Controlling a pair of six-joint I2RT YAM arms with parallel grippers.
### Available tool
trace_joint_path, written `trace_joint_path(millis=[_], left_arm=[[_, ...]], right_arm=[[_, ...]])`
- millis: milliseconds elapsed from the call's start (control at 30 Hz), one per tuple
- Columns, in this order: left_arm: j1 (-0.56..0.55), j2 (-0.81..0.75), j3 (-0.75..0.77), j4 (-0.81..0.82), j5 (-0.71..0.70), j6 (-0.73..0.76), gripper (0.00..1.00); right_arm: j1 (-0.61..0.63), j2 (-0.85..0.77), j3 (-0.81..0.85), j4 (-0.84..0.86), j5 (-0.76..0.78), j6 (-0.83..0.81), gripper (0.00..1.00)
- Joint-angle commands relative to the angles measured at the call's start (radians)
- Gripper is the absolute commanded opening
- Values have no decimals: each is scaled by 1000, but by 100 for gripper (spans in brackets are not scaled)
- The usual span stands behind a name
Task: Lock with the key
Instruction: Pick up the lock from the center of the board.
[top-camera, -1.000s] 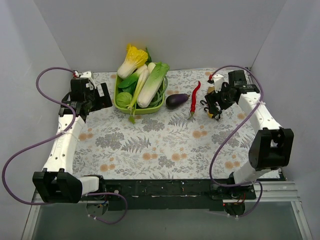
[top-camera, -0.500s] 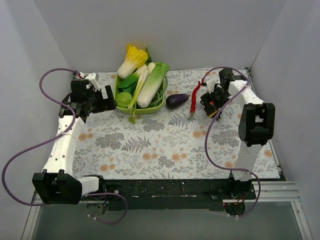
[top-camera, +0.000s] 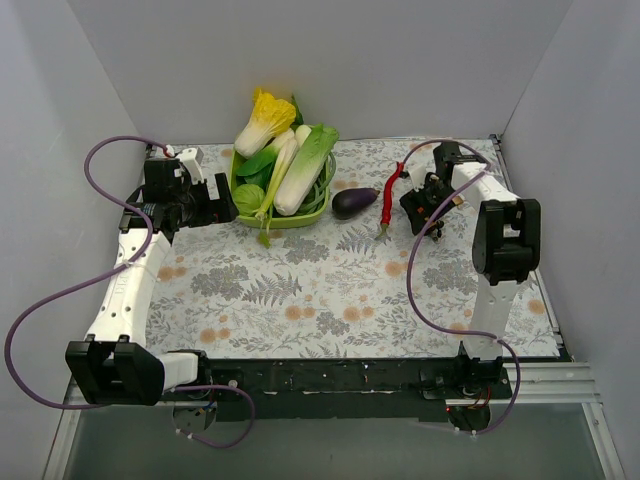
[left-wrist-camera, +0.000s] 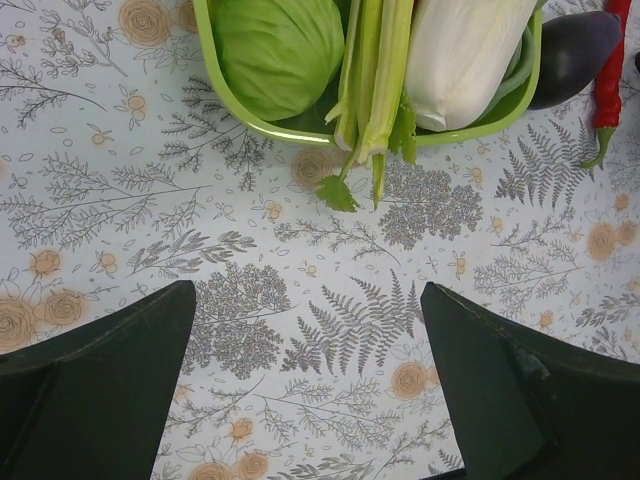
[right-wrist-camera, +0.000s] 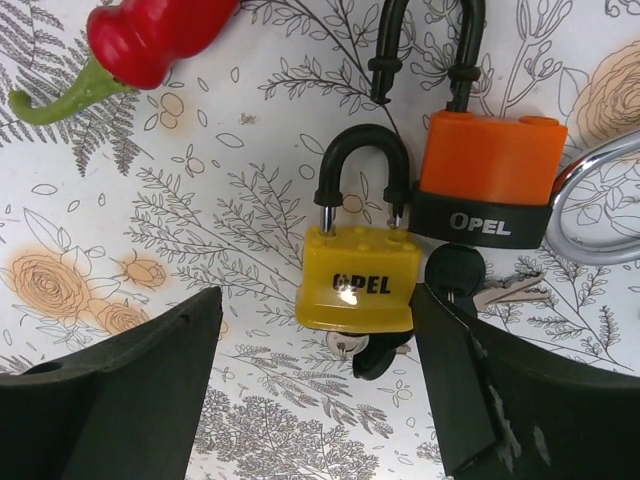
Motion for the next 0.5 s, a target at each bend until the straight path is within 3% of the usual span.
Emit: trace_joint_path(millis=[0,200,467], left_arm=[[3,-12,11,-12,19,20,98],[3,-6,15,-9,13,25,98],[3,-9,8,-4,30,22,98]], right_arm=[[-1,28,38,18,6,-15,83],[-1,48,24,38,30,-16,81],[5,-10,-95,111,30,-1,66]])
